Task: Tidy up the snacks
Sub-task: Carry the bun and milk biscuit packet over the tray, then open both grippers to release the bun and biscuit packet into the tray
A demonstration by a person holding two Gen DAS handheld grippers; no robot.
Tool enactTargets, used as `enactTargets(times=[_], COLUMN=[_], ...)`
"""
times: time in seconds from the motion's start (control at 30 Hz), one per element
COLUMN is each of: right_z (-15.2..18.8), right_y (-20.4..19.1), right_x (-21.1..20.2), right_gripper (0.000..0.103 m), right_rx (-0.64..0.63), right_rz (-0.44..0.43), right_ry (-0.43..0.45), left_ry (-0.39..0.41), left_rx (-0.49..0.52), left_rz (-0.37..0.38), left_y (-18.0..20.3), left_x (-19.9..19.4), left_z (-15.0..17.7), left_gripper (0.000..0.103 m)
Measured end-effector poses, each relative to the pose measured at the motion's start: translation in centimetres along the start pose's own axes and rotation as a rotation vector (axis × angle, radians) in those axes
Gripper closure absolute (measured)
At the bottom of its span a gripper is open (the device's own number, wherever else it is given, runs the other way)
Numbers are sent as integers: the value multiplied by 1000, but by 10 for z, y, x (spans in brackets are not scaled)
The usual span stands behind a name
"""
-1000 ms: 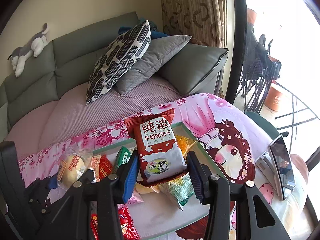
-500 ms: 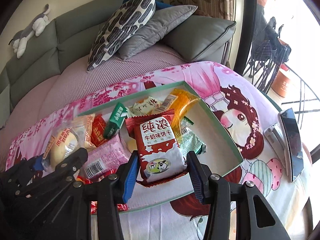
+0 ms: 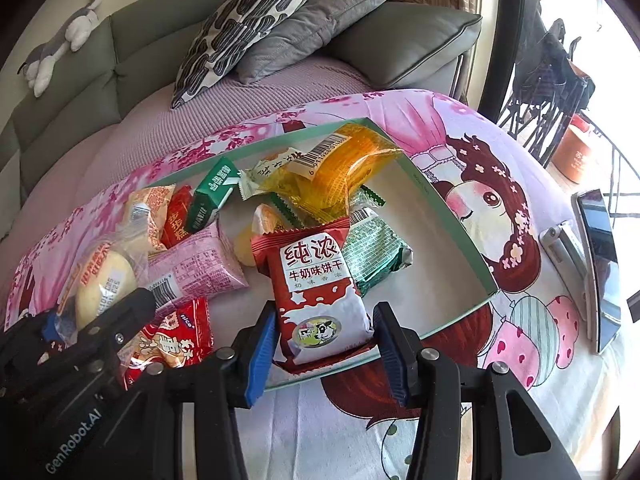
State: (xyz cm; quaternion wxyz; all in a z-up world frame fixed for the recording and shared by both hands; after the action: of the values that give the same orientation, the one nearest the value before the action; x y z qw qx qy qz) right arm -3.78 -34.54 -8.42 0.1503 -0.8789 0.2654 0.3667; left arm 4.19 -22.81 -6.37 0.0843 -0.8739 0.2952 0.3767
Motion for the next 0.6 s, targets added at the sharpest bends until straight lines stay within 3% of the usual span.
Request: enactTargets(times=[0.27, 0.4, 0.6], right_z=[0, 3, 9], right_y=[-6, -11, -17], right_x=[5, 7, 12], right_gripper=[52, 52, 52], right_rx=[-20, -35, -41], right_rz=[-13, -33, -55], right_ry=[-9, -15, -38], left_ry=[-6, -15, -15], left_rx=[-50, -97, -87], left_rz=[14, 72, 60], left_y=[-6, 1, 3], left_x=[8, 11, 15], left_z=[-1, -2, -2], left_gripper=[49, 49, 49])
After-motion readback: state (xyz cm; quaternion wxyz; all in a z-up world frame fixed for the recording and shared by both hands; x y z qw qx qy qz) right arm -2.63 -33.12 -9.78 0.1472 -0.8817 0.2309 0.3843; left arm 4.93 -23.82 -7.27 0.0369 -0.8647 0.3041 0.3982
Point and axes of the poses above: each gripper's, at about its wrist camera, not at the fingertips, and x roughly the way its jaws point, y to its right, z to its underside, the point moved 10 cm from there along x, roughly the way its jaws point, and after that the axes turned 11 degrees about y, right-handed, at the moved point
